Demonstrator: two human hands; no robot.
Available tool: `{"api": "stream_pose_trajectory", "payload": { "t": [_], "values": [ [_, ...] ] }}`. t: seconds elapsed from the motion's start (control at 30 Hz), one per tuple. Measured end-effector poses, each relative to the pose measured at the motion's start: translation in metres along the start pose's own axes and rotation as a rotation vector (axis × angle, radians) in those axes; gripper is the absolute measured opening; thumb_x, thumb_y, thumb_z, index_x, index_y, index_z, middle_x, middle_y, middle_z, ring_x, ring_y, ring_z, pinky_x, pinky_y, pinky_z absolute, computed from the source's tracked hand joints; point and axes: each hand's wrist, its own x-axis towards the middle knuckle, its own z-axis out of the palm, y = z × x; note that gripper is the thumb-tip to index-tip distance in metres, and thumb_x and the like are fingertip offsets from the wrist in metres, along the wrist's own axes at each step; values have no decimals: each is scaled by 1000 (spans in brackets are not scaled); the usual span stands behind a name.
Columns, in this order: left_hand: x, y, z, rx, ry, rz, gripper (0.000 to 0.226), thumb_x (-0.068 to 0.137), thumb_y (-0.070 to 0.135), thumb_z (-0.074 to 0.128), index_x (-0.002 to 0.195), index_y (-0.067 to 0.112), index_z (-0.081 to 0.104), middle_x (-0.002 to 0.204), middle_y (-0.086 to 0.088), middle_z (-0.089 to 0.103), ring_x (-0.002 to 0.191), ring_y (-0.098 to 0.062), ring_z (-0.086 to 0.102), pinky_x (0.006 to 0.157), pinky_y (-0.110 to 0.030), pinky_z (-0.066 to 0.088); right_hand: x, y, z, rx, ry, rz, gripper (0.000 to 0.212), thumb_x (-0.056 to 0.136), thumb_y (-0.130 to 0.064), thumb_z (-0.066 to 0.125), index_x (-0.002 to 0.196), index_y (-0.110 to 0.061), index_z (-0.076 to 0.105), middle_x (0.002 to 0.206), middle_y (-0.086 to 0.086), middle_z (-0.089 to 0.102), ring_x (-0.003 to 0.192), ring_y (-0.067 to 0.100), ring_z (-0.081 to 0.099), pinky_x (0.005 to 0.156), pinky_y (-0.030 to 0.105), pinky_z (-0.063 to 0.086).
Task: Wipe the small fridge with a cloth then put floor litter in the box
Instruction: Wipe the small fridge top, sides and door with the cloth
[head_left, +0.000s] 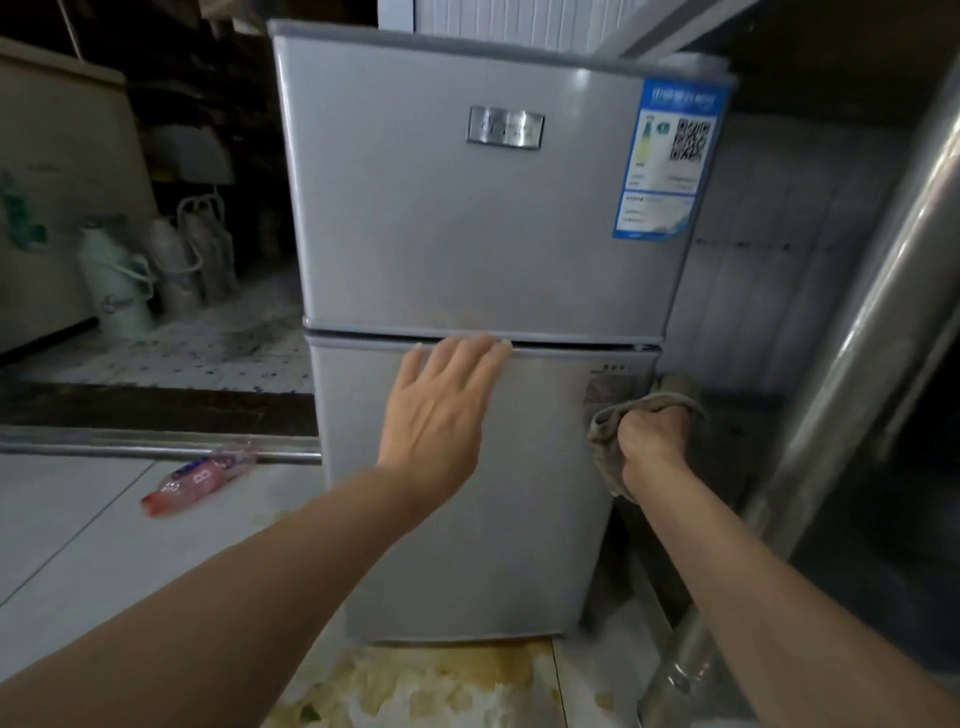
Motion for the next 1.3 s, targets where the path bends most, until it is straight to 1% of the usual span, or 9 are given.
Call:
{"api": "stream_pose_trajectory", "payload": {
  "t": [0.17,0.3,0.47,0.63,0.8,0.9,1.0,1.17,1.3],
  "values": [
    [17,4,-8,174,-92,63,78,75,13,62,146,20,29,151,2,29,135,-23,31,110,-49,24,0,-36,-6,-1,-26,-16,28,98,-1,35,120,-3,51,76,8,54,66,10,54,55,32,51],
    [19,-2,-15,265,-95,129,76,57,8,69,131,12,54,136,-4,53,116,-25,56,91,-53,46,2,-51,-6,17,-24,-41,31,95,3,32,119,-5,49,97,13,58,68,17,55,61,26,52],
    [21,-1,-21,275,-109,161,76,55,9,74,129,11,57,134,-5,56,113,-25,59,86,-52,50,3,-55,-7,-21,-59,-44,26,95,3,36,115,-1,51,105,19,60,98,31,61,92,41,51],
    [31,3,-29,283,-221,169,69,82,10,51,146,14,24,150,-4,26,133,-25,31,110,-50,22,12,-74,-9,-114,-56,-157,21,93,2,44,111,2,55,106,17,60,93,26,58,83,33,50],
    [76,13,-64,250,7,152,71,72,14,65,137,21,37,145,-4,34,133,-26,30,111,-50,20,16,-97,-6,-52,-76,-244,31,88,6,43,117,0,54,117,21,59,105,32,59,95,47,50],
    [118,18,-89,272,155,130,83,72,18,69,143,21,25,154,-8,13,140,-28,8,113,-53,11,23,-121,-5,41,-99,-269,30,86,10,41,109,-3,57,103,16,64,85,23,65,68,34,60],
    [151,17,-103,283,139,27,91,80,23,64,147,18,4,156,-6,-6,145,-27,-6,114,-53,0,26,-140,-4,78,-114,-295,27,88,9,44,107,-6,57,93,4,62,73,10,63,45,11,47],
    [160,10,-106,243,87,-1,91,82,25,62,148,18,0,155,-2,9,144,-21,4,115,-51,4,27,-153,-1,74,-101,-307,22,91,6,44,104,-10,52,100,4,59,78,9,59,49,10,44],
    [159,13,-106,190,108,-13,90,81,23,61,148,18,1,153,-1,11,144,-21,6,115,-51,4,25,-175,2,85,-79,-275,10,94,-2,46,96,-10,50,94,8,61,75,19,64,57,31,55]
  ]
}}
